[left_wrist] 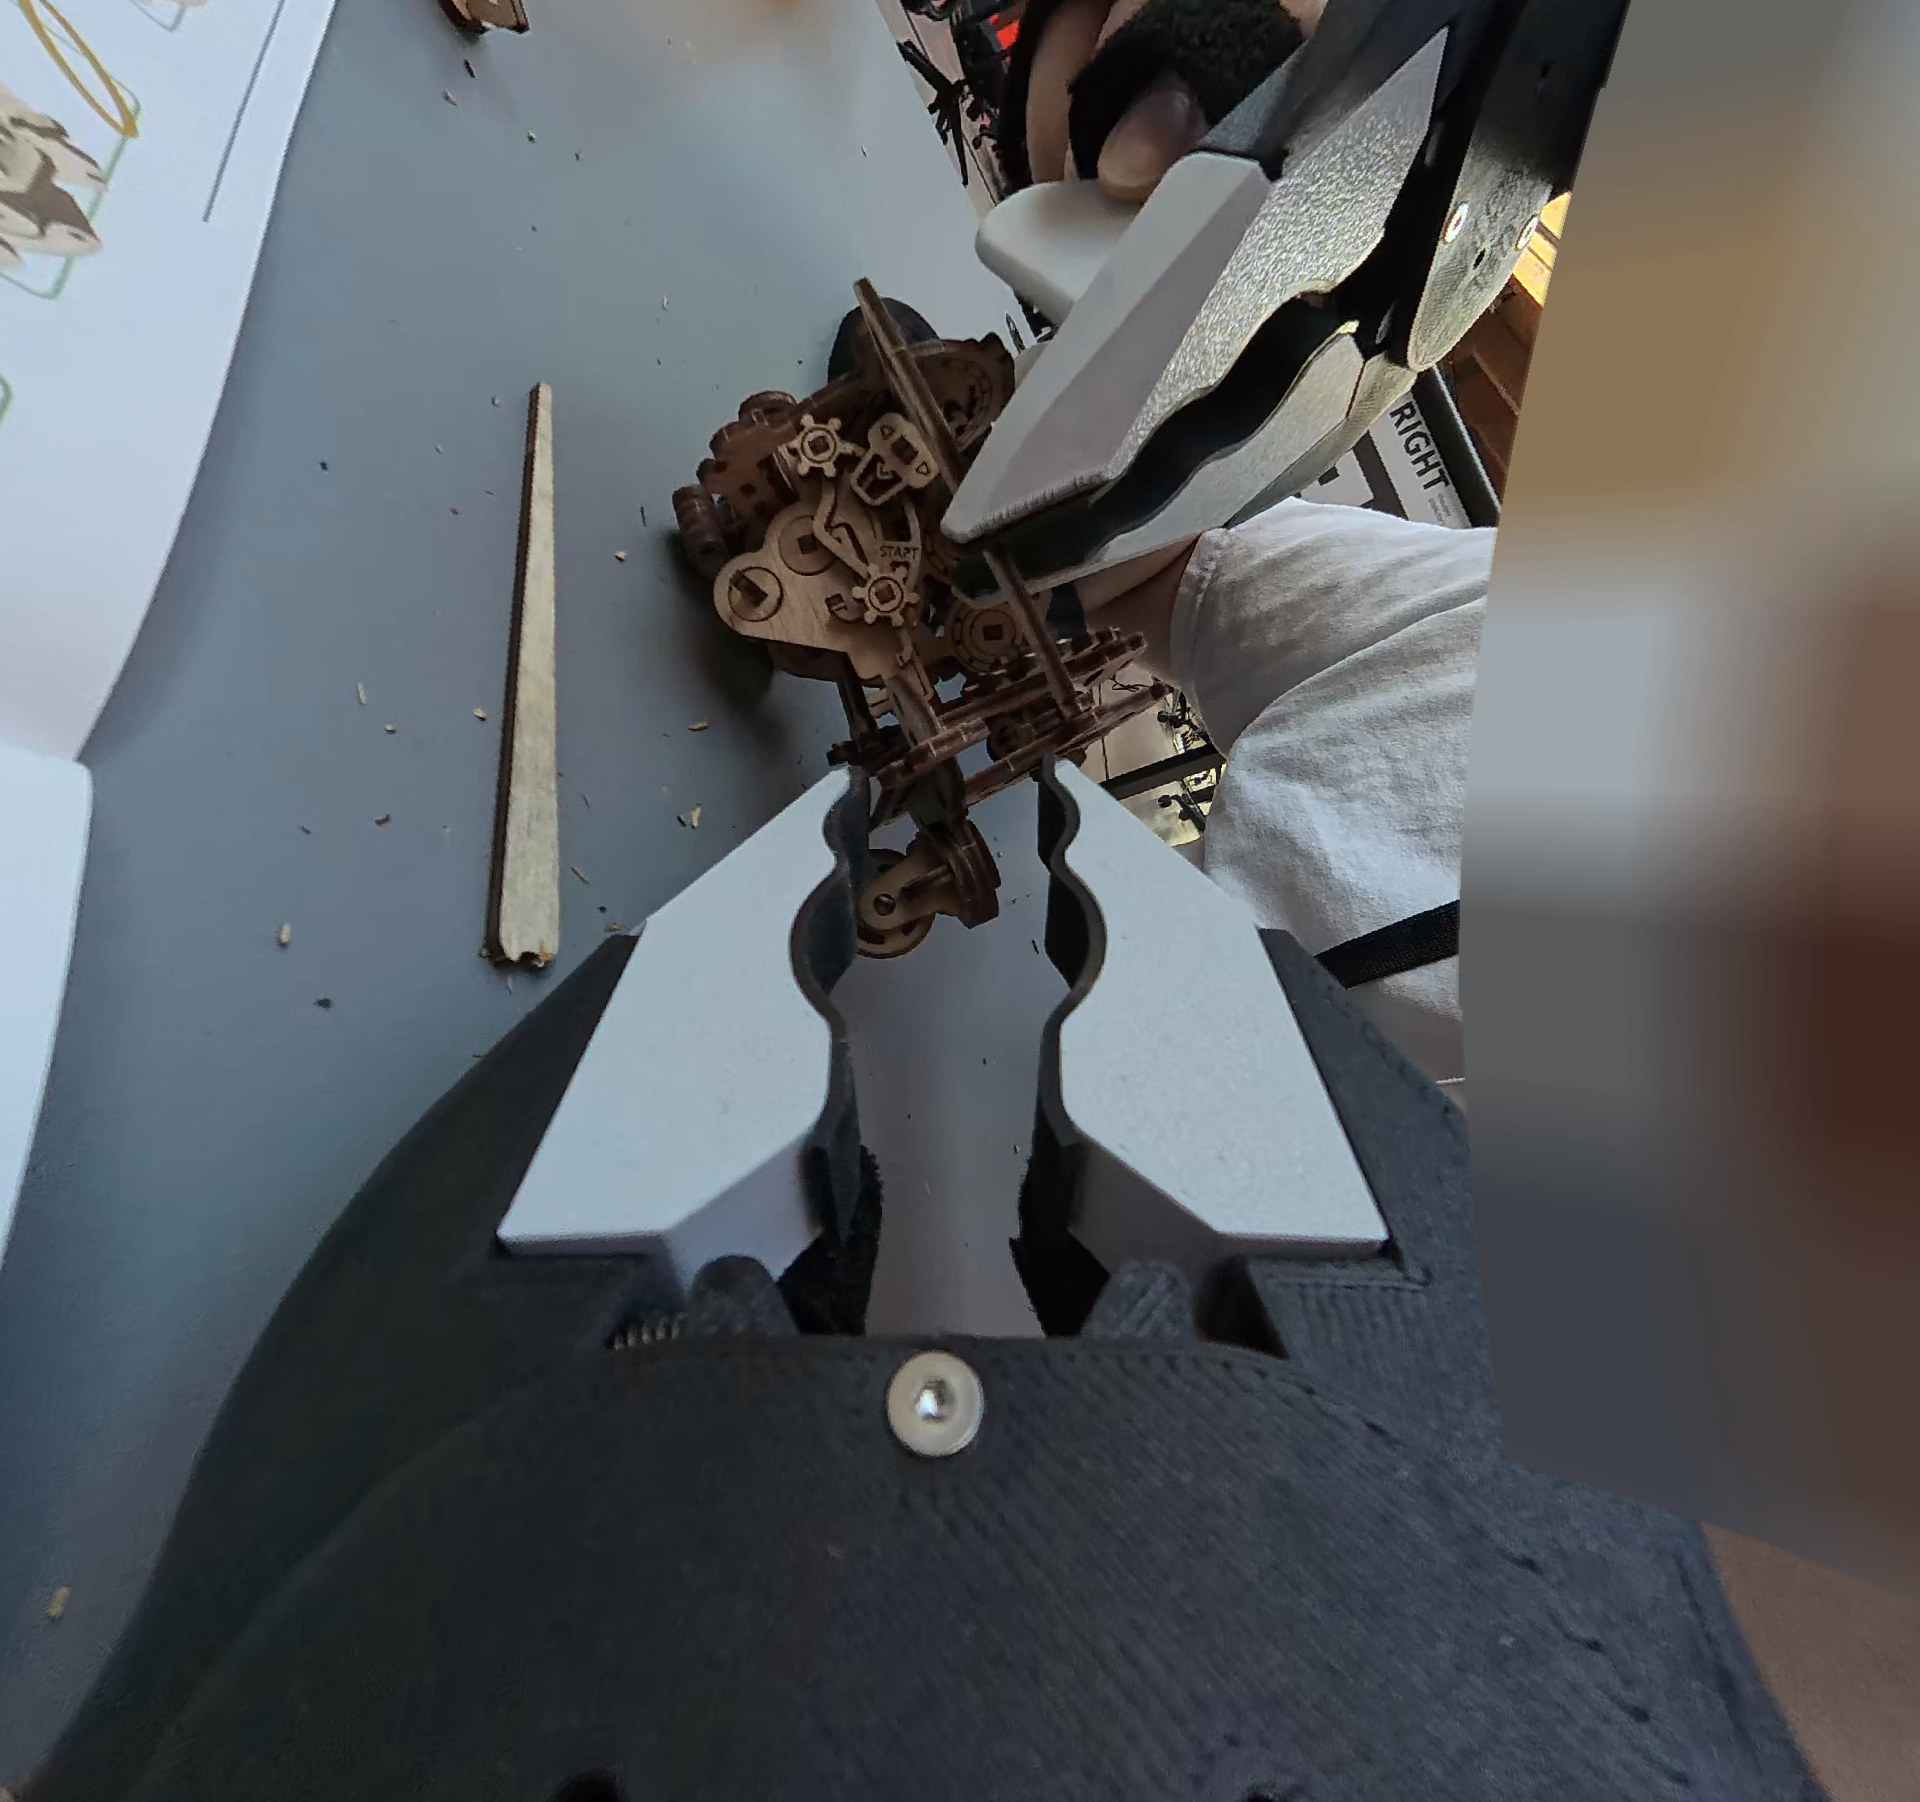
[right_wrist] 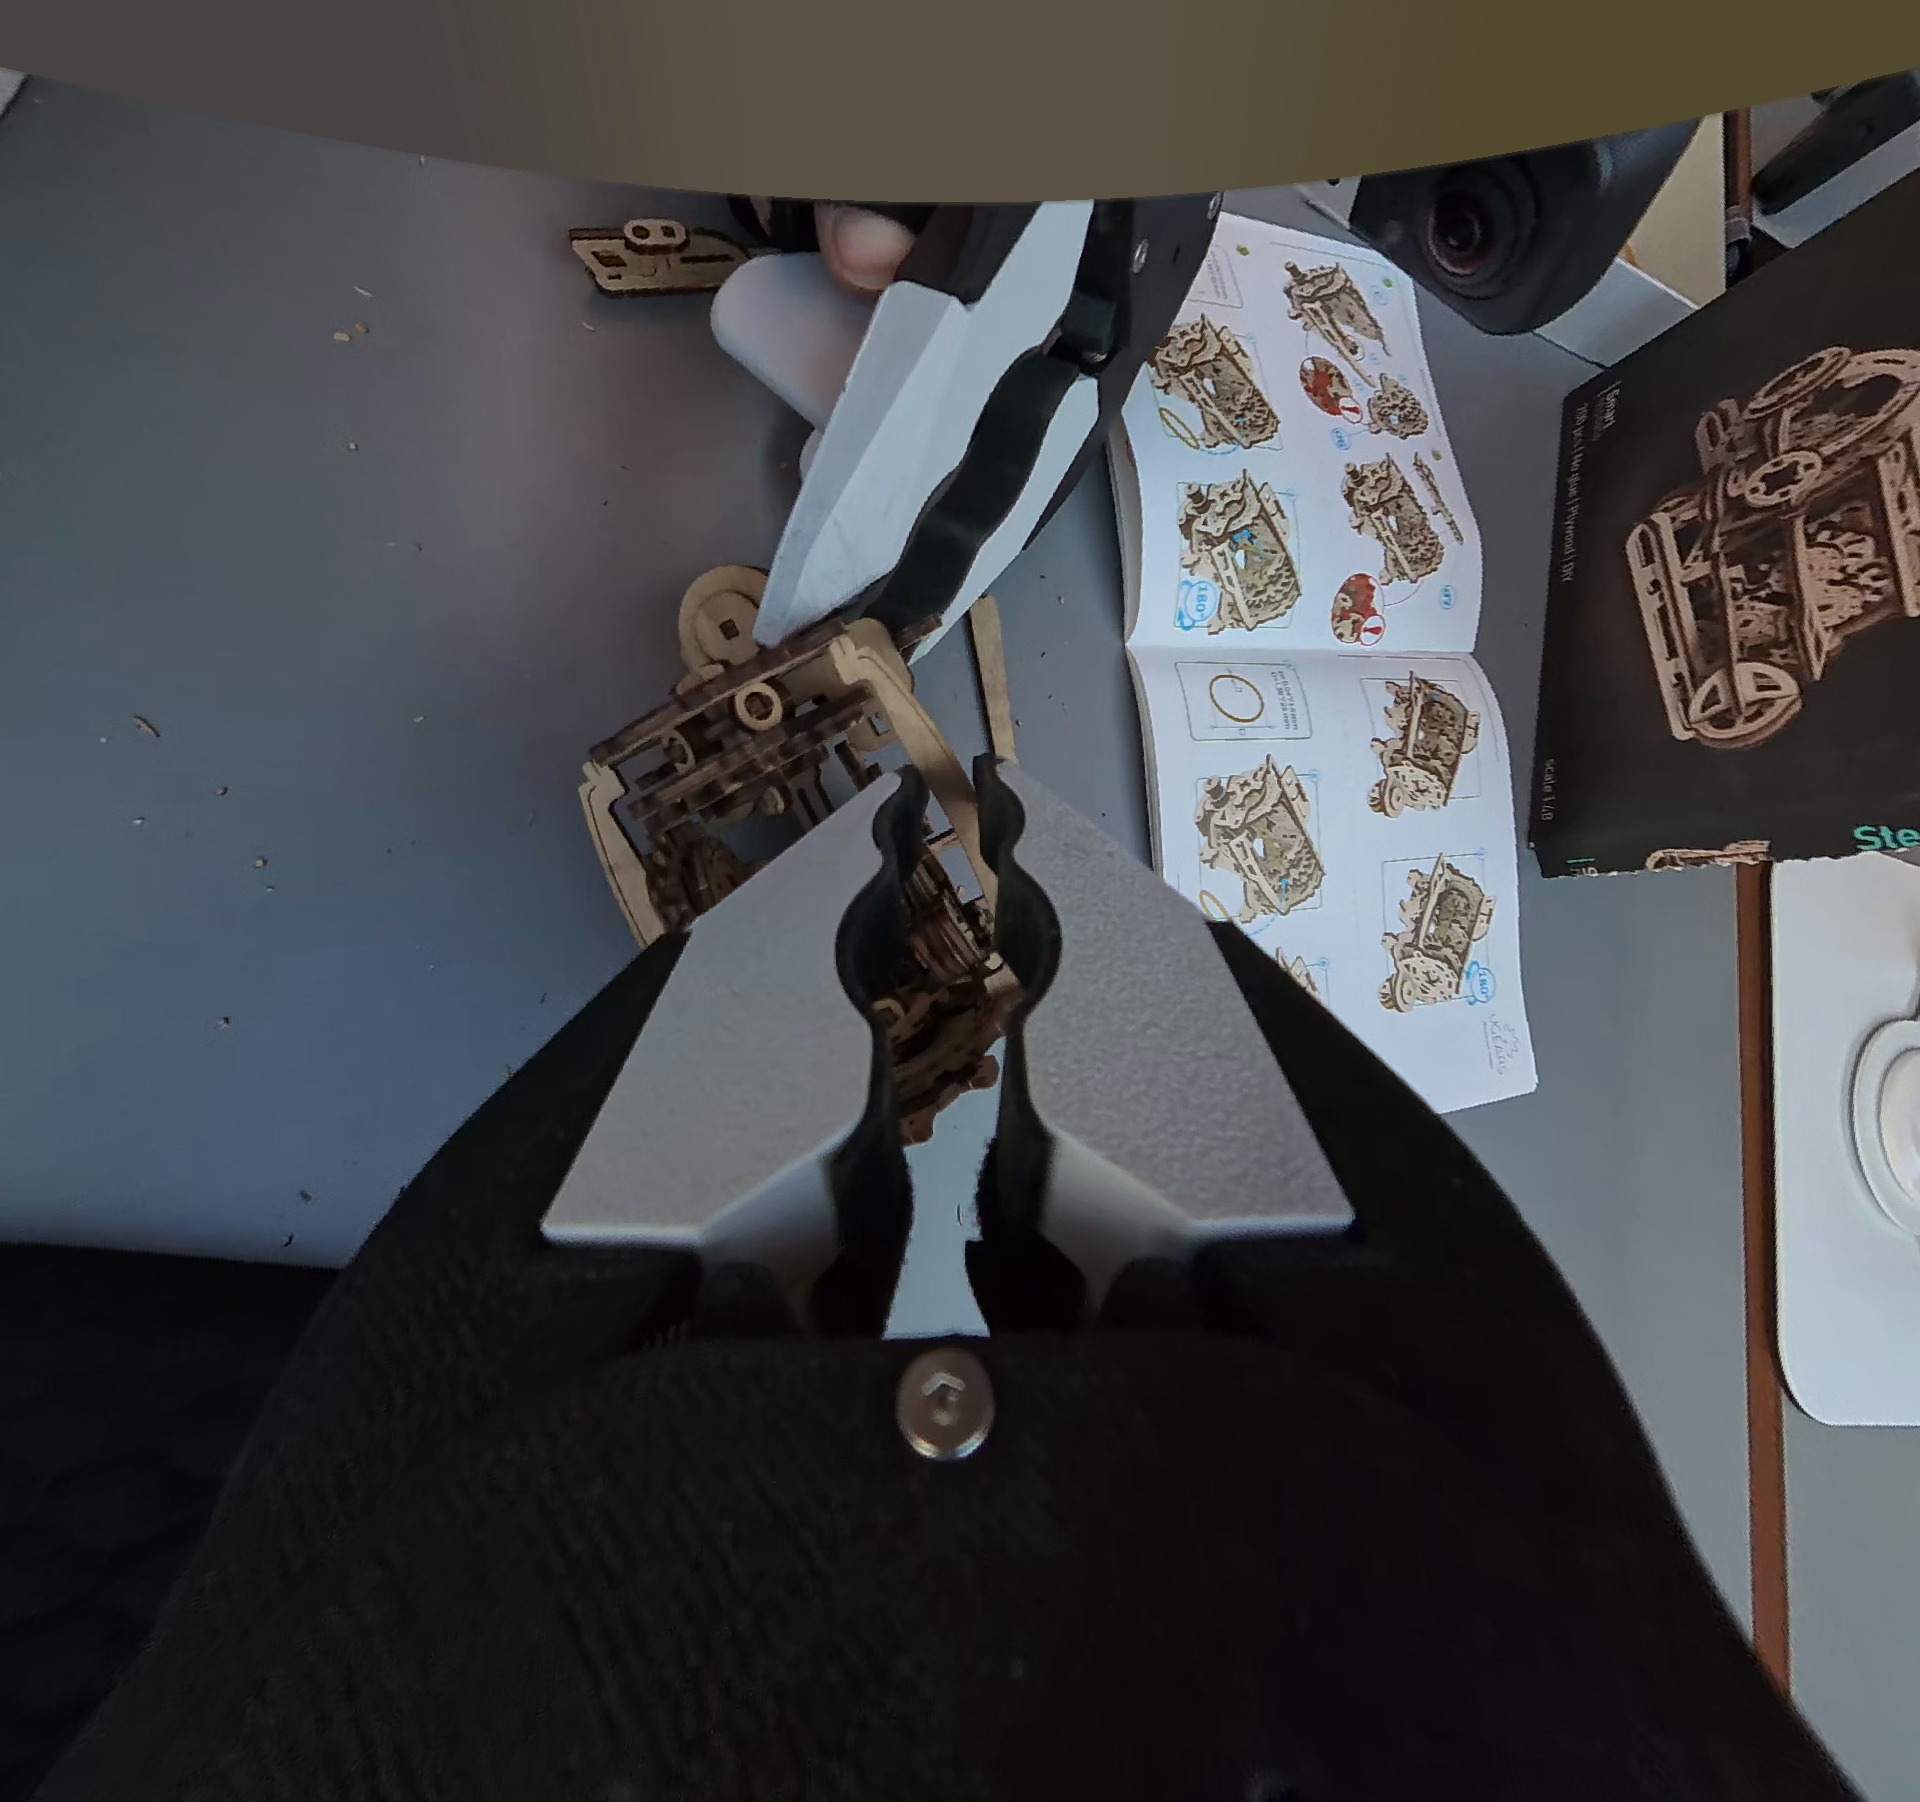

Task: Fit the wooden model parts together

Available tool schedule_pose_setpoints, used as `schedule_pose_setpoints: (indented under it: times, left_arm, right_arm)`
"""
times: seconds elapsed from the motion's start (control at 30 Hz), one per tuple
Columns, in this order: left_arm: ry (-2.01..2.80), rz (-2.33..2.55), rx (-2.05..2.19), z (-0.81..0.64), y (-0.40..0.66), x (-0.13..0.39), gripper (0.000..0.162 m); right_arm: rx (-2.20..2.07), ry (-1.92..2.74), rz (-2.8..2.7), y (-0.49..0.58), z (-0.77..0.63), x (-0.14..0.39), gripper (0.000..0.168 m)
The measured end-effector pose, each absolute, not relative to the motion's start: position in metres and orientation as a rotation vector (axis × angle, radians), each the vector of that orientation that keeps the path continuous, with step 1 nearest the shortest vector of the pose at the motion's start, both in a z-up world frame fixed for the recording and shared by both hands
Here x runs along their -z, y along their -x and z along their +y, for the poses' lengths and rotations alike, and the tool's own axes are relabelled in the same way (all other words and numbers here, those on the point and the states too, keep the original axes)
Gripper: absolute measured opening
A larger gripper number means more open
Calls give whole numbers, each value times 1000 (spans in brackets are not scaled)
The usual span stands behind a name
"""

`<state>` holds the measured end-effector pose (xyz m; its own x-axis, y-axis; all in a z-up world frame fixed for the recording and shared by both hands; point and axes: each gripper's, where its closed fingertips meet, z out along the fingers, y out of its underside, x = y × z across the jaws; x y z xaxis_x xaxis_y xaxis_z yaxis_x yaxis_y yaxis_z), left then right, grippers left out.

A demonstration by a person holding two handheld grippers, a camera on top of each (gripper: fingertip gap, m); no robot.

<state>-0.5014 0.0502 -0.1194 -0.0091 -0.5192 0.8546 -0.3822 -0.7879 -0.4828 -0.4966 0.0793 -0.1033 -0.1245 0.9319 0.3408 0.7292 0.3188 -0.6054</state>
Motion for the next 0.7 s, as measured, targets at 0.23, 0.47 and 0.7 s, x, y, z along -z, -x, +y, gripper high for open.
schedule_pose_setpoints:
  times: [0.23,0.47,0.7]
  left_arm:
    - [2162,935,1972,50,501,121,30]
    - [2157,912,1993,51,500,120,30]
    - [2169,866,2022,54,500,119,29]
  right_arm:
    - [-376,1453,-1922,496,78,104,9]
    - [-389,1430,-1924,495,78,103,9]
    - [-415,1458,-1895,495,81,102,9]
